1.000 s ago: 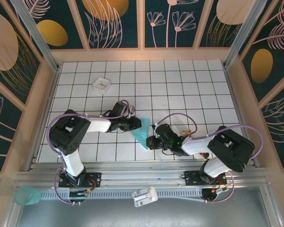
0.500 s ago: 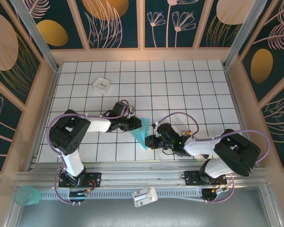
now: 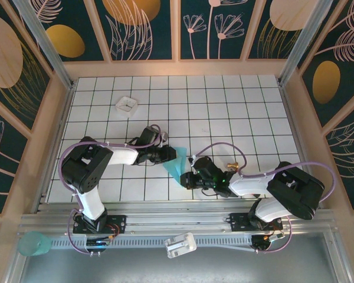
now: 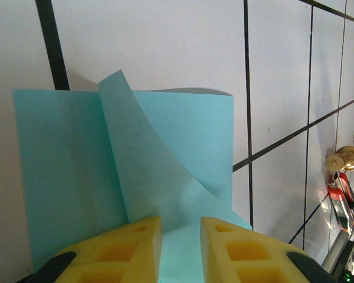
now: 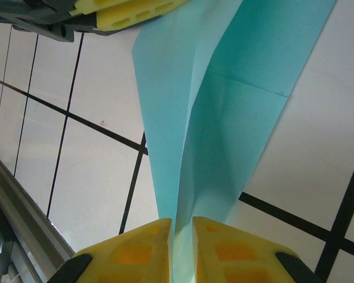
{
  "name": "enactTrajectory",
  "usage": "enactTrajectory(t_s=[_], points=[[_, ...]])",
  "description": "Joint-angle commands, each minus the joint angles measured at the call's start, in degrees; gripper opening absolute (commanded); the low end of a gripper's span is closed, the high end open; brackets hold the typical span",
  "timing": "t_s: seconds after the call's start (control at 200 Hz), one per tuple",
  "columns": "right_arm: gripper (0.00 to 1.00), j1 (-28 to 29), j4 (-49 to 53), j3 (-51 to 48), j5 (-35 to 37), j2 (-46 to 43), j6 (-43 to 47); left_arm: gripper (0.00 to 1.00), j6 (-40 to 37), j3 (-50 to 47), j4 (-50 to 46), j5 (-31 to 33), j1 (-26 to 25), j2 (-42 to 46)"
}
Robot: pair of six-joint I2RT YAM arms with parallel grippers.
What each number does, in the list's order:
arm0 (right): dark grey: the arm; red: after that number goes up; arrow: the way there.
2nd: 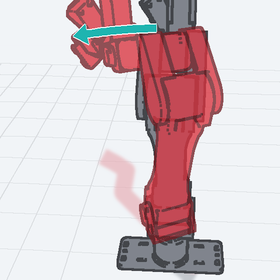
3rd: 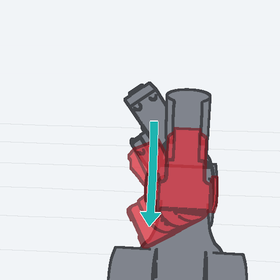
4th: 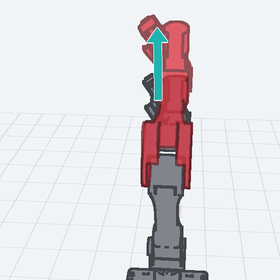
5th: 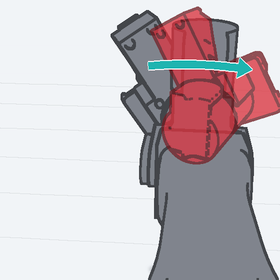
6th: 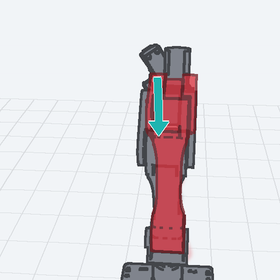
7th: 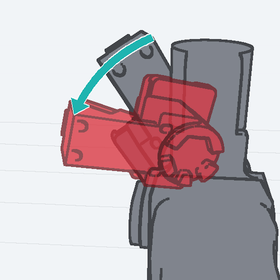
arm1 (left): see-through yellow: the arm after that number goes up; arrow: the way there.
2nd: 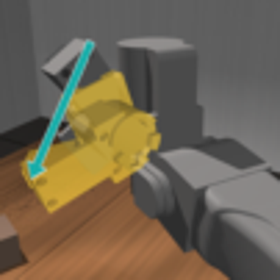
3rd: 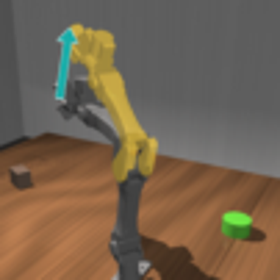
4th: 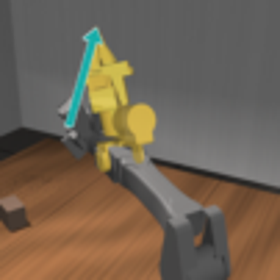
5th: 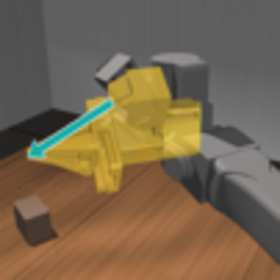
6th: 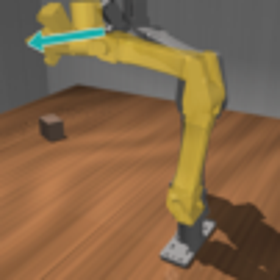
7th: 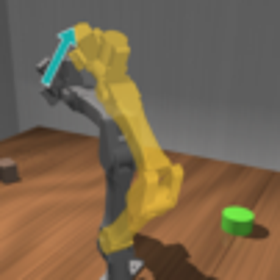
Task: Fold a paper plane with a square sheet of paper (pick it up from the middle)
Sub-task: Fourth fold the wing at the center of the table.
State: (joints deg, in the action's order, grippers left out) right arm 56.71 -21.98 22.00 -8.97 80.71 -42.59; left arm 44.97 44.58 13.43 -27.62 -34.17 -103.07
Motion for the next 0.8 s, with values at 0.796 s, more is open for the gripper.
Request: enactTrajectory(t_s=[0.796], points=[[0.09,1.8,5.8,3.9,2.2,3.4,-4.5,0.26,-2.0,-0.5,-3.9,3.6,0.1,-2.7]])
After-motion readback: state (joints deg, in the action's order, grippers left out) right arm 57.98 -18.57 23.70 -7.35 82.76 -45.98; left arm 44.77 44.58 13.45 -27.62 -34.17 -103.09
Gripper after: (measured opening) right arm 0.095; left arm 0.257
